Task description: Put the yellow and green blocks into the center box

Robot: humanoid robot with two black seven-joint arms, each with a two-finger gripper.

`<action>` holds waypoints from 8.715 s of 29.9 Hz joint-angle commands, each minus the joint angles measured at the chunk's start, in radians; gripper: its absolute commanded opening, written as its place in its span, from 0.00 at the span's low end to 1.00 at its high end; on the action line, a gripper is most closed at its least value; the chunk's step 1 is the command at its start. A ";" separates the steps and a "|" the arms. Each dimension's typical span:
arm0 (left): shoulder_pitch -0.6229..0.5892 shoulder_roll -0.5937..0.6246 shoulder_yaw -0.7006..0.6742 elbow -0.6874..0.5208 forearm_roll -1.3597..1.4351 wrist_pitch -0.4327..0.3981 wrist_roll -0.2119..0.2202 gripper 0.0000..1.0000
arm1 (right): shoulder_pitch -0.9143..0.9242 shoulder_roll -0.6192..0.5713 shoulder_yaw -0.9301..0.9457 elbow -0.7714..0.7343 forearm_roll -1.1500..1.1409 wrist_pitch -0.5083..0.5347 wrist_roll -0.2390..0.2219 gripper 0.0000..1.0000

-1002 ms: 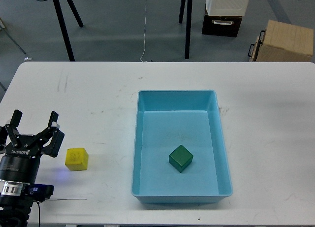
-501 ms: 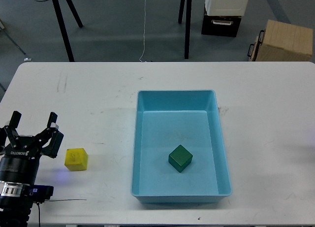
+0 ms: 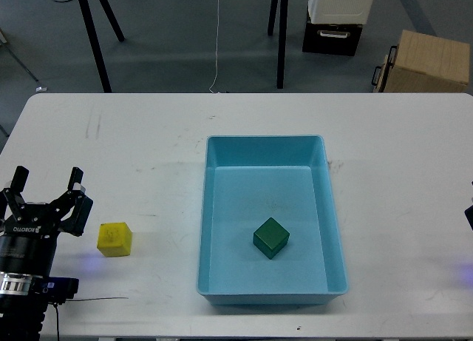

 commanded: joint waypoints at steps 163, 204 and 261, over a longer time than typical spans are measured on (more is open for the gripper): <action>-2.414 -0.060 2.305 0.174 0.716 0.047 -0.019 0.00 | -0.006 0.014 -0.010 0.056 -0.050 0.000 -0.006 0.99; -1.943 -0.060 2.198 0.528 0.716 0.019 -0.016 0.22 | -0.011 0.003 -0.005 0.054 -0.051 0.000 -0.006 0.99; -2.024 -0.032 1.748 0.525 0.606 0.022 -0.305 0.91 | -0.006 -0.006 -0.007 0.051 -0.051 0.000 -0.006 0.99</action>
